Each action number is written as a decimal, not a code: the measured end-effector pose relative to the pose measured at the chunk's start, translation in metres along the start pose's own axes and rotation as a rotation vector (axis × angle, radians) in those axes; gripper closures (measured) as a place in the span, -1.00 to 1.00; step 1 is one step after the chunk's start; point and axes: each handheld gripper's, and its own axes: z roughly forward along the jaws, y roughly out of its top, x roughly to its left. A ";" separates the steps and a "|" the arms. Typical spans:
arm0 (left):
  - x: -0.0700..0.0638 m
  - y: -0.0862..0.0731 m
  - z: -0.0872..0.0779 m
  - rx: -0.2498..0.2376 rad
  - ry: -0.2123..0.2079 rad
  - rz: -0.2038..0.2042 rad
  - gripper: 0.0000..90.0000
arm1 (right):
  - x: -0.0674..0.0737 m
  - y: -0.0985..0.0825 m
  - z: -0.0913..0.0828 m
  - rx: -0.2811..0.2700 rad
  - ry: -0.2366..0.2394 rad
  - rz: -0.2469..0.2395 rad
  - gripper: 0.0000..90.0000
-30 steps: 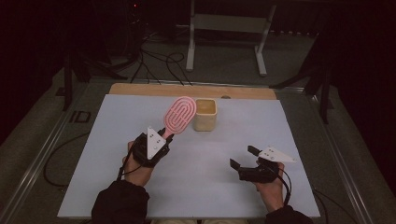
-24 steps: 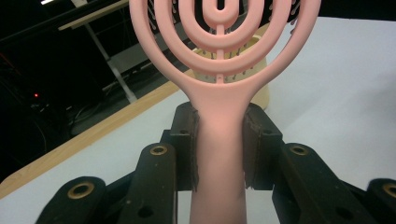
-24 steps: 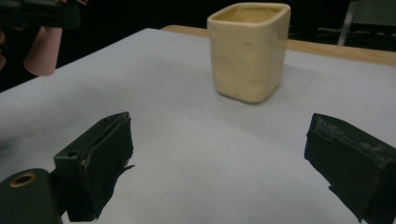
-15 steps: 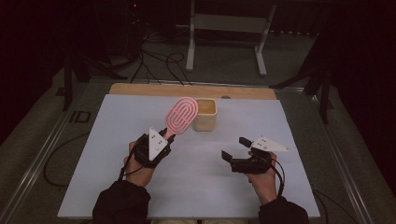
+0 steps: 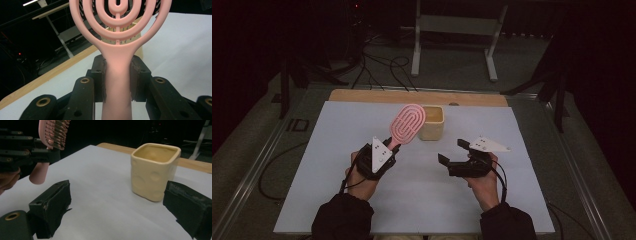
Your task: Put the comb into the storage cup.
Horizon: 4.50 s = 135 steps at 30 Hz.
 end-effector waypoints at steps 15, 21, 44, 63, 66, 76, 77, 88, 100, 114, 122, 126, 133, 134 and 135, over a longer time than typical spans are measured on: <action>-0.017 0.004 0.003 -0.005 -0.015 0.059 0.55 | -0.001 0.015 0.006 -0.024 0.052 0.053 -0.83; -0.021 0.004 0.004 -0.005 -0.017 0.073 0.55 | 0.003 0.021 0.011 -0.021 0.069 0.051 -0.83; -0.029 -0.001 0.005 -0.010 -0.037 0.082 0.55 | 0.016 0.044 0.025 0.012 0.148 0.056 -0.75; -0.037 -0.002 0.003 -0.032 -0.040 0.106 0.55 | 0.022 0.050 0.046 0.043 0.250 0.099 0.10; -0.038 -0.003 0.003 -0.030 -0.040 0.100 0.55 | 0.024 0.050 0.047 0.050 0.265 0.113 0.21; -0.038 -0.003 0.004 -0.027 -0.049 0.086 0.55 | 0.021 0.048 0.048 0.062 0.296 0.217 0.33; -0.037 -0.003 0.004 -0.026 -0.049 0.085 0.55 | 0.020 0.048 0.048 0.062 0.307 0.232 0.35; -0.036 -0.003 0.003 -0.027 -0.053 0.071 0.54 | 0.020 0.047 0.050 0.041 0.342 0.262 0.39; -0.037 -0.004 0.006 -0.020 -0.070 0.080 0.39 | 0.020 0.046 0.048 0.008 0.317 0.244 0.41; -0.037 -0.006 0.008 -0.039 -0.042 0.022 -0.26 | 0.012 0.042 0.047 -0.042 0.312 0.311 0.41; -0.031 -0.005 0.008 -0.044 -0.070 -0.038 -0.49 | 0.010 0.041 0.046 -0.053 0.312 0.318 0.41; -0.028 -0.008 0.013 0.001 -0.107 -0.080 -0.67 | 0.008 0.041 0.046 -0.060 0.312 0.320 0.41; -0.024 -0.008 0.017 0.033 -0.175 -0.124 -1.00 | 0.000 0.038 0.047 -0.066 0.306 0.350 0.41; -0.023 -0.008 0.016 0.031 -0.171 -0.124 -1.00 | -0.001 0.037 0.047 -0.066 0.305 0.353 0.41; -0.021 -0.008 0.015 0.027 -0.171 -0.133 -1.00 | -0.002 0.037 0.046 -0.067 0.300 0.351 0.41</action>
